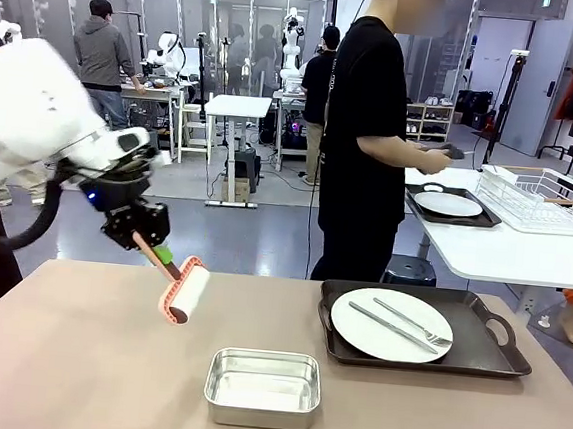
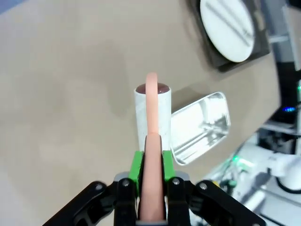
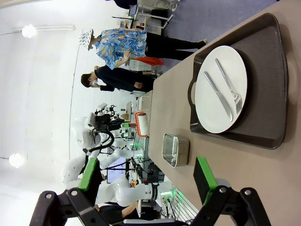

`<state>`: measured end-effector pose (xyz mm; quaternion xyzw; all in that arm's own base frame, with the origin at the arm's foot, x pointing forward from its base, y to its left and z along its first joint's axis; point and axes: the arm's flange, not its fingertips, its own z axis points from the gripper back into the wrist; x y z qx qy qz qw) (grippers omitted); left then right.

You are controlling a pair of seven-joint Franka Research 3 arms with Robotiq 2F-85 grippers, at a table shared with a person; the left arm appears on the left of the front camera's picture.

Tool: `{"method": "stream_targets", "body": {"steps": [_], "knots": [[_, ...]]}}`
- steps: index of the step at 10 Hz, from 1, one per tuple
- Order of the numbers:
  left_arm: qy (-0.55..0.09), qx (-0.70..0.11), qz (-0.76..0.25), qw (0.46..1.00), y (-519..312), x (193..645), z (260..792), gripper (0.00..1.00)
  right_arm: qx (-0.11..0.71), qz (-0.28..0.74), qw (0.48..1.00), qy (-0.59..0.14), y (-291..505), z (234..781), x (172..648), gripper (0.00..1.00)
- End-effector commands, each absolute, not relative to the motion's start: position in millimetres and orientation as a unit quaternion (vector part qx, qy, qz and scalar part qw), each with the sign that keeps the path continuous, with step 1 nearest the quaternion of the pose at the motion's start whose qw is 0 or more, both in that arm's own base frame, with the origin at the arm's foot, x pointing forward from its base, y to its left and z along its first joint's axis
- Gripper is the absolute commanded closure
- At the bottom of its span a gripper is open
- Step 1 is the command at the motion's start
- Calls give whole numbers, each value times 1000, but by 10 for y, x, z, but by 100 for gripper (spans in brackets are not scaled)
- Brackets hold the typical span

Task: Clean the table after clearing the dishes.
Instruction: When the left (or right) Handle tray is removed, use the left hand (or right hand) to clean the left (or right) side of the table with the Lint Roller.

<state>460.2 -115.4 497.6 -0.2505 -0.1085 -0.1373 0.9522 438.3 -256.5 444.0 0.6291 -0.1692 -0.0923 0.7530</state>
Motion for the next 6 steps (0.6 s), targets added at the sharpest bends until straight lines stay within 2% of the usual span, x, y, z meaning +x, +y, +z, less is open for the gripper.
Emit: {"method": "stream_targets", "body": {"steps": [1,3,6], "knots": [[-117,-345,-113,924,-864,4642,4679,79,629,-90,753,-171,-2555,4473,4373,0],[-84,-438,-100,889,-585,4820,4395,79,629,-90,753,-171,-2555,4473,4373,0],[-58,-521,-111,845,-434,5135,4006,79,629,-90,753,-171,-2555,4473,4373,0]]}}
